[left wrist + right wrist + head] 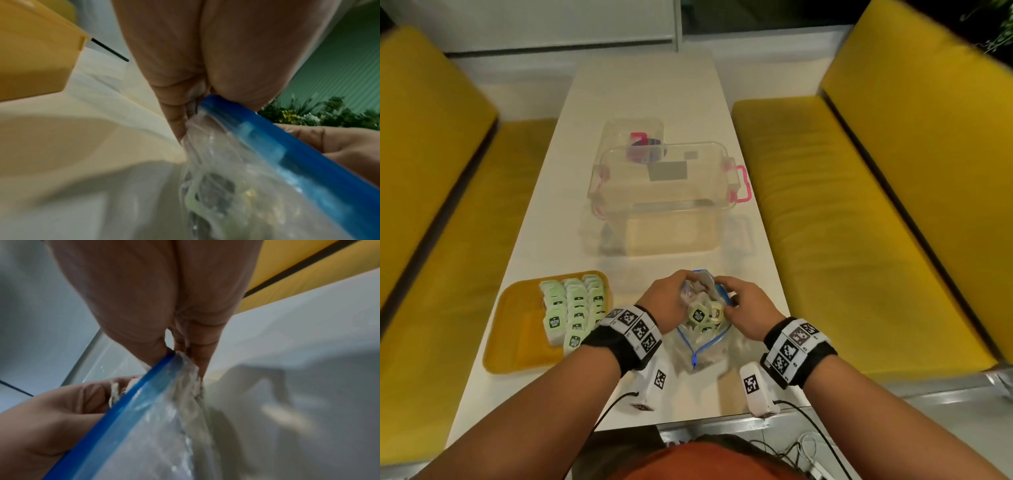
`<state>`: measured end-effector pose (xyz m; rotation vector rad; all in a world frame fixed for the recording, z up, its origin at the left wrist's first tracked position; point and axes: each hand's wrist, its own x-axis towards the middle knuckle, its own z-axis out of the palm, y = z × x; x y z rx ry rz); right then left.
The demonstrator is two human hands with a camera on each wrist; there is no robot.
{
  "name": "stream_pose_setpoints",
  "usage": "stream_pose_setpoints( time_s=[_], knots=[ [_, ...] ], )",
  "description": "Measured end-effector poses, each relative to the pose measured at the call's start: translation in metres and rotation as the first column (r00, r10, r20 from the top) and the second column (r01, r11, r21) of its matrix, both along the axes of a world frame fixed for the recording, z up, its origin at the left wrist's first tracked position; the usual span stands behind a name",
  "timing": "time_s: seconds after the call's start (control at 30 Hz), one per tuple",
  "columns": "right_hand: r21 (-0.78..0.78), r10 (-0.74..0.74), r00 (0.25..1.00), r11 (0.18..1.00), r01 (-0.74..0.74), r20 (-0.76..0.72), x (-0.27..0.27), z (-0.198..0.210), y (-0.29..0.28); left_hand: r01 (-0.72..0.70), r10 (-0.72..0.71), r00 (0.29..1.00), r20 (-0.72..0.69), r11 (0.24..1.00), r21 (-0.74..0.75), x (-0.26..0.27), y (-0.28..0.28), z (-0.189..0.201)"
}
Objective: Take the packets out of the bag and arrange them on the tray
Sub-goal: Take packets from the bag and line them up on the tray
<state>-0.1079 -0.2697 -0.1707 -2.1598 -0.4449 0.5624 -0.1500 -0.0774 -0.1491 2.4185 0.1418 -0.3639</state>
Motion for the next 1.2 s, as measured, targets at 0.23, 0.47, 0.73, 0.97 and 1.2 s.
stream_pose_setpoints(
  time_s=[0.23,0.47,0.73,0.97,1.2],
  knots=[
    [-0.044,0.025,0.999,0.999,-0.026,-0.031,0.002,-0.014,-0.007,-0.069,0.073,0.995,-0.061,0.995,0.070,-0.003,0.010,-0.022],
    [-0.104,0.020,0.998,0.995,-0.014,0.052,-0.001,-0.020,-0.007,-0.027,0.031,0.999,-0.018,0.980,0.200,-0.003,0.014,-0.015],
    [-0.099,0.028,0.989,0.995,-0.013,0.147,0.003,-0.012,0.002,0.068,-0.097,0.985,0.142,0.978,0.199,0.013,0.007,0.016],
    [-0.127,0.009,0.974,0.992,0.021,0.226,0.004,-0.004,0.003,0.168,-0.217,0.970,0.111,0.926,0.339,0.020,0.006,0.026],
    [0.091,-0.028,0.958,0.996,0.002,0.285,0.001,0.024,0.005,0.053,-0.060,0.941,0.332,0.998,0.028,0.009,0.008,0.061]
  ],
)
